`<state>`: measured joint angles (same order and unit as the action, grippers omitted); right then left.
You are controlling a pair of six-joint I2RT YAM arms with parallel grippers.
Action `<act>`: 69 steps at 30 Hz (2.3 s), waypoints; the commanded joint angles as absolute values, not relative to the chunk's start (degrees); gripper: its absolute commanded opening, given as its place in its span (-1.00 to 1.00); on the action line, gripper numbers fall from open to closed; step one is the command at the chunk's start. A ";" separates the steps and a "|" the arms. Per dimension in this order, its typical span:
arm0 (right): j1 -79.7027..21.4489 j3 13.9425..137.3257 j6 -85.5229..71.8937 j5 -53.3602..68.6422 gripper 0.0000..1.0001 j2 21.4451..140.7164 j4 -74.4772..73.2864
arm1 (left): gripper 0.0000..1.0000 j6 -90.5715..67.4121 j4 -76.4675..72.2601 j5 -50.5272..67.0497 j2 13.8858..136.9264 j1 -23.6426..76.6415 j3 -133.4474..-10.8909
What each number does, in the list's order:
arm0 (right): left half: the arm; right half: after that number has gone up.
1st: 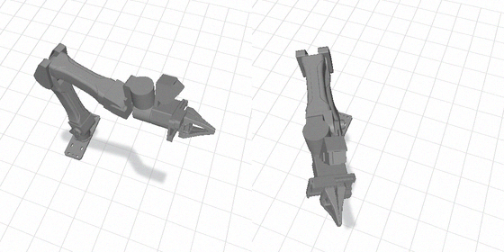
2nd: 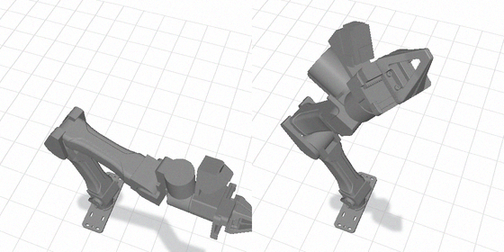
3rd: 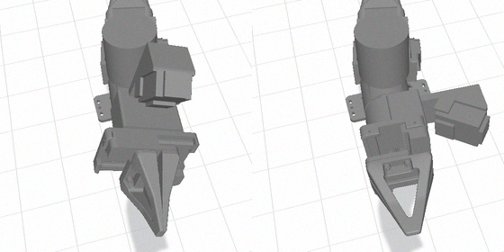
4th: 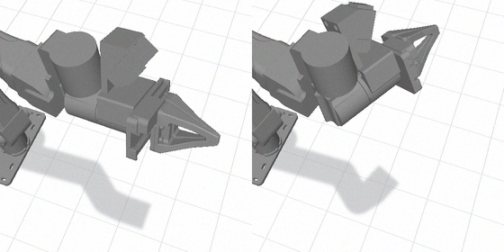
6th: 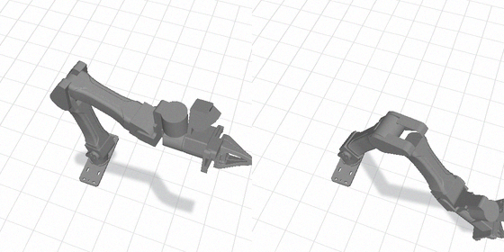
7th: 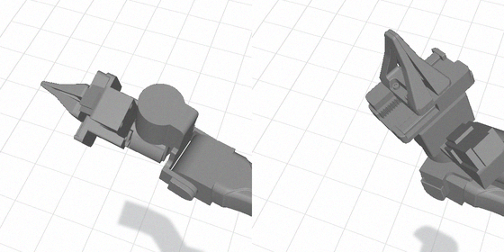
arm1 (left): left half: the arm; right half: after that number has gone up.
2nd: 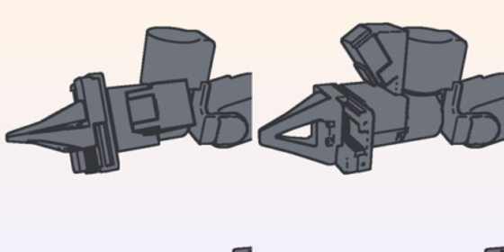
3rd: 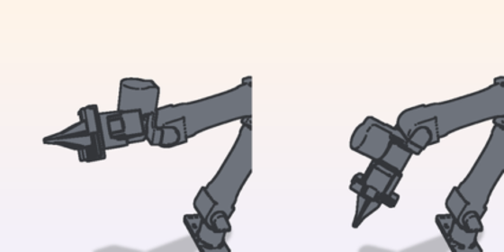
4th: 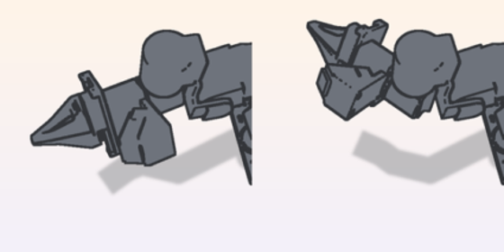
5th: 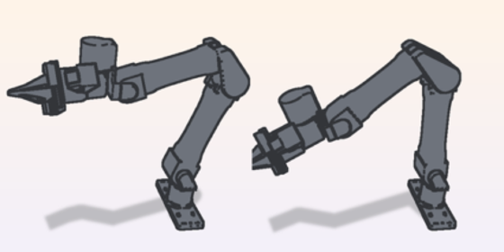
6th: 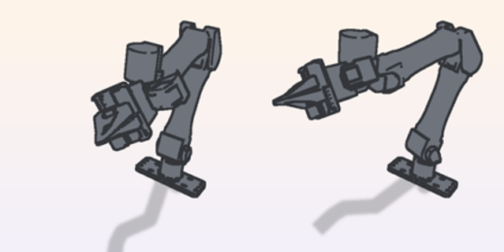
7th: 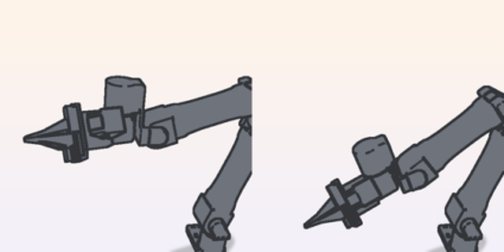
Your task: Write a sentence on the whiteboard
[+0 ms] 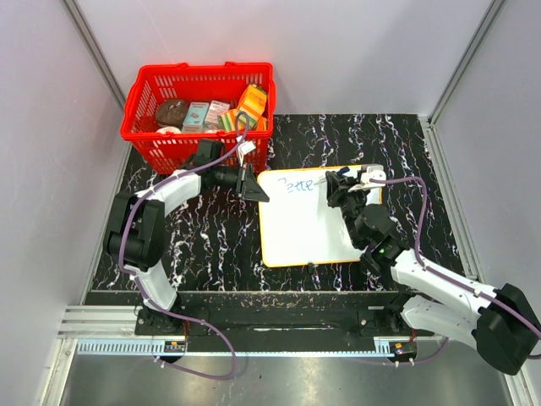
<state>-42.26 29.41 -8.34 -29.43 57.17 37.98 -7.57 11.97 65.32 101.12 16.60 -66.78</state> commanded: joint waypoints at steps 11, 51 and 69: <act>-41.66 34.28 -5.36 -31.99 -1.00 60.12 40.87 | -1.00 -2.02 8.88 57.92 101.51 16.87 -68.99; -41.04 29.18 -10.55 -30.76 -1.00 58.80 37.18 | -1.00 -2.02 8.96 58.01 101.95 16.96 -69.08; -40.96 30.84 -10.29 -32.08 -1.00 59.41 36.83 | -1.00 -1.85 9.14 58.01 101.78 17.05 -69.17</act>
